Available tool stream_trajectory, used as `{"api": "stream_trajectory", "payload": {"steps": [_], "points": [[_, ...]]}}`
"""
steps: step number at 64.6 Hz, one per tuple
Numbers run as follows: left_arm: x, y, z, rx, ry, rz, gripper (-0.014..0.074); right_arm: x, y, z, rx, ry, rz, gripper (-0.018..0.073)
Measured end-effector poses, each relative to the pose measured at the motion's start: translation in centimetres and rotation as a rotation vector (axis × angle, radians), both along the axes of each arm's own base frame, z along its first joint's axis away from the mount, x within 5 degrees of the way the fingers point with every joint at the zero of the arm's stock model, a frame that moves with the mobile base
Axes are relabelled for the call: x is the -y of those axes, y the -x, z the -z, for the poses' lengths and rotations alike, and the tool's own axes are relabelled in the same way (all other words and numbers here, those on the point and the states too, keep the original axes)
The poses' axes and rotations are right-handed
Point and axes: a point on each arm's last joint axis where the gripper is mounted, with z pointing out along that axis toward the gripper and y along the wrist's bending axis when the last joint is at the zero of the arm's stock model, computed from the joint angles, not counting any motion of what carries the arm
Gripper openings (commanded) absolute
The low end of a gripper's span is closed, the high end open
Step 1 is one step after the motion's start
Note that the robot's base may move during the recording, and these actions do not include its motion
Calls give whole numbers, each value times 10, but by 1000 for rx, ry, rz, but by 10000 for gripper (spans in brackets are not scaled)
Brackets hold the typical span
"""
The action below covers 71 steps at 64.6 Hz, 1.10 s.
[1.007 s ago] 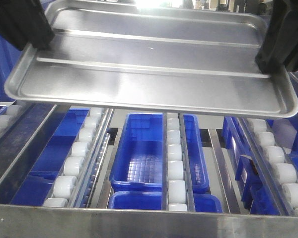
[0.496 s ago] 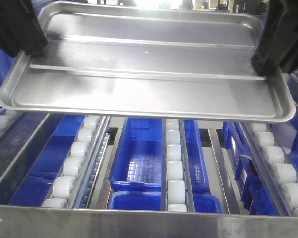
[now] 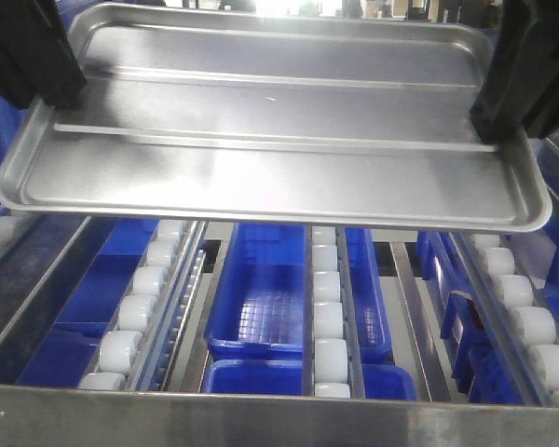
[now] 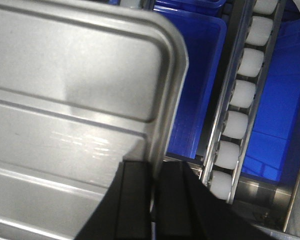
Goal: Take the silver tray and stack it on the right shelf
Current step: 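Lift the silver tray off the shelf with both grippers, then hold the tray level with both grippers while the base drives to another shelf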
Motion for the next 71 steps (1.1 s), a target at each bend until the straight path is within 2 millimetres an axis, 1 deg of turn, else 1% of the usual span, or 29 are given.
{"api": "stream_trajectory", "payload": {"steps": [71], "points": [[0, 0, 0, -3, -3, -1, -93, 0, 0, 0, 1, -3, -1, 57]]}}
